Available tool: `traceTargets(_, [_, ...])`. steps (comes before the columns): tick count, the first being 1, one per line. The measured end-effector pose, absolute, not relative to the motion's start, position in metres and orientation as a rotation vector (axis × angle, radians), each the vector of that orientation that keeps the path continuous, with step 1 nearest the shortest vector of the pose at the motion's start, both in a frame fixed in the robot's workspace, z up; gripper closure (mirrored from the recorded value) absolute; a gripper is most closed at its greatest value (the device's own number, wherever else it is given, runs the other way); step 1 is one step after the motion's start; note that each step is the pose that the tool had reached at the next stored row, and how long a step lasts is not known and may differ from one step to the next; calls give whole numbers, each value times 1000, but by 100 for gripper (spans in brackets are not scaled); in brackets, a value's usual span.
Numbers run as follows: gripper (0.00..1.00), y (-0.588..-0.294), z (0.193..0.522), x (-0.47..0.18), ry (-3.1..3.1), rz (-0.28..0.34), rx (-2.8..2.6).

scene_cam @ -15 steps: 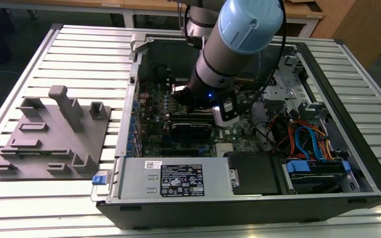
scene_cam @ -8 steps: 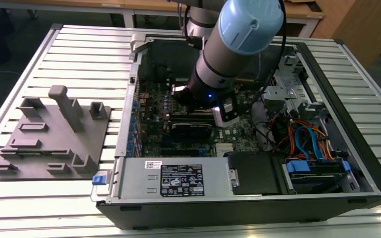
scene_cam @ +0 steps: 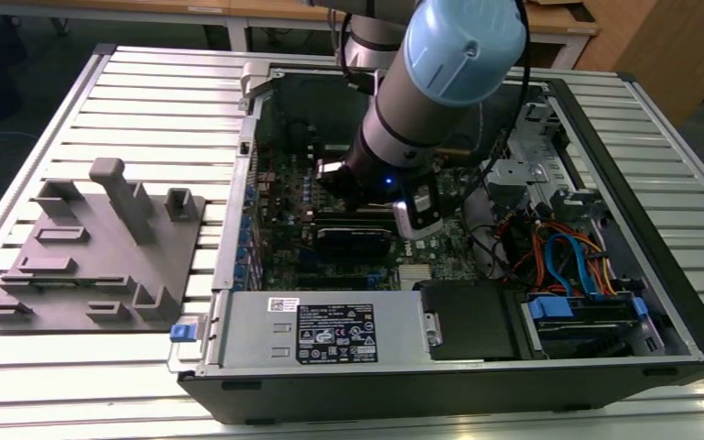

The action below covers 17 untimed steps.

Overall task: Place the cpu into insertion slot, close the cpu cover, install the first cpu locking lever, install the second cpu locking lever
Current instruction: 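Install the second cpu locking lever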

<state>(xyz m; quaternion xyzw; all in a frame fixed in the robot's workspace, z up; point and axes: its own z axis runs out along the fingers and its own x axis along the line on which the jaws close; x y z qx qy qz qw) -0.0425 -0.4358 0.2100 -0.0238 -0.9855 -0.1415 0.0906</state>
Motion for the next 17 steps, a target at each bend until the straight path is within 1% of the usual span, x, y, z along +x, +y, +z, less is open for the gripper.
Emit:
traceTargets(10, [90, -436, 200, -42, -2927, -431, -70])
traceTargets(17, [90, -436, 200, -42, -2927, -435, -69])
